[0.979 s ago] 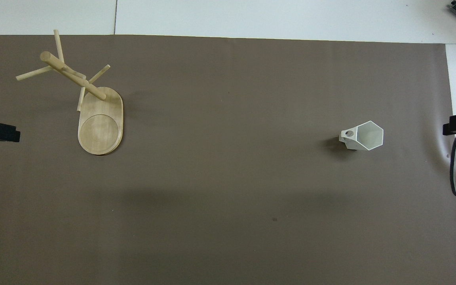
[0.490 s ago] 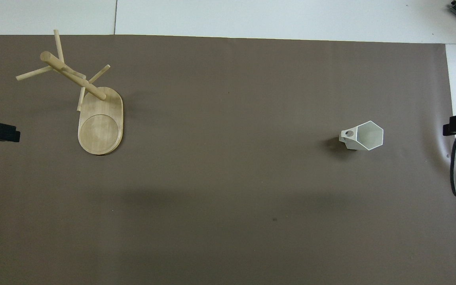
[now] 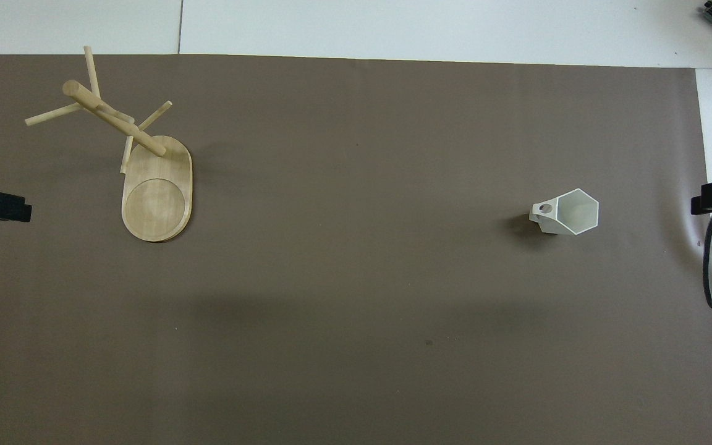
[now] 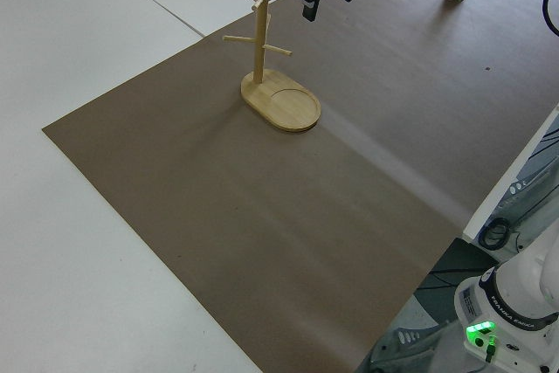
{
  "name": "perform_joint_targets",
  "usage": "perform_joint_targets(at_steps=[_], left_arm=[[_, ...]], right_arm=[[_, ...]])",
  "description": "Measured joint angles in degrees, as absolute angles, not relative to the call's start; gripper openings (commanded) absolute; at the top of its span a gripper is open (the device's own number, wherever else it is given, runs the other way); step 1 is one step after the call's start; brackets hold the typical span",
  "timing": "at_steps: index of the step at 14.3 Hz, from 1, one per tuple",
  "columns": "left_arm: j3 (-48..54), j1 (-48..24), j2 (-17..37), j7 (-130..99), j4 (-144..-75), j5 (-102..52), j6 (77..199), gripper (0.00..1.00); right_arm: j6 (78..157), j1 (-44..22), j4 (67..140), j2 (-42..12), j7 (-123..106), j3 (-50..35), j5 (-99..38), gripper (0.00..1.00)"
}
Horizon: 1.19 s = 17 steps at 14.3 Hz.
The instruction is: Hang cup on rack
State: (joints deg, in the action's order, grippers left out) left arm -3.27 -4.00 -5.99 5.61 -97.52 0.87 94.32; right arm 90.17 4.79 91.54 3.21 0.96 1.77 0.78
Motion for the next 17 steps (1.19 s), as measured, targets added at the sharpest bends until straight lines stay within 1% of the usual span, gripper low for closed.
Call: perform_joint_targets(at_steps=[17], left_arm=[[-3.27,-4.0,-5.99,5.61,-97.52,0.87,94.31,1.0]], right_arm=[[89.91,4.79,91.57,3.26,-1.39,1.77,0.78,1.0]])
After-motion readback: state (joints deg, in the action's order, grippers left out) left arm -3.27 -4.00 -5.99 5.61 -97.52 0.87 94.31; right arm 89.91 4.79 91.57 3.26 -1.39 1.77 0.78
